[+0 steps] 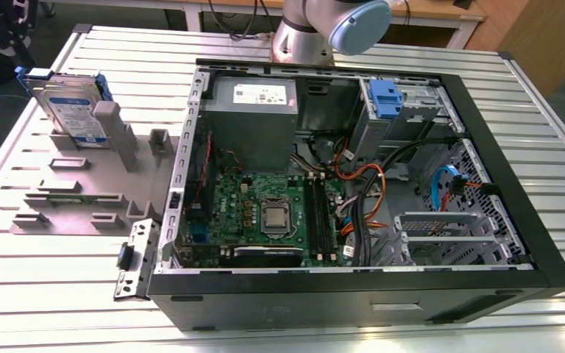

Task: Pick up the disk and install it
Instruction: 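Pick up the disk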

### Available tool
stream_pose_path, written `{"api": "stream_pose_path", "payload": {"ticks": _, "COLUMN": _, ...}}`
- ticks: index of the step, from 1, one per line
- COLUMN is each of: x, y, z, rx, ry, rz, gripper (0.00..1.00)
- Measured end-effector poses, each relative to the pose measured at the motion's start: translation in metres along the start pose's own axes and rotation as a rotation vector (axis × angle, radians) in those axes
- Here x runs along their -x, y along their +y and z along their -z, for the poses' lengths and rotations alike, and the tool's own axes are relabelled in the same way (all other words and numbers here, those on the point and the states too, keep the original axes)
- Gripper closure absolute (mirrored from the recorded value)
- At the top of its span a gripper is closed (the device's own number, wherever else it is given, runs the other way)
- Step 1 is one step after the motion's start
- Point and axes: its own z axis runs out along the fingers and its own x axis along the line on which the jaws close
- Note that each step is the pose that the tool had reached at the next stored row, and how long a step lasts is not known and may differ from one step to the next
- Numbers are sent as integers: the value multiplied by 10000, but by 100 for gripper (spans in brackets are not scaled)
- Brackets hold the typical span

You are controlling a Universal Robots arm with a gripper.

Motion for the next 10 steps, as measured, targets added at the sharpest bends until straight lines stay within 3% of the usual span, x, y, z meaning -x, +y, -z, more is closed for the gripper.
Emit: {"api": "stream_pose_path", "payload": {"ticks": 10, "x": 0, "y": 0, "z": -2, "rx": 24, "ry": 70, "rz": 1487, "gripper": 89}}
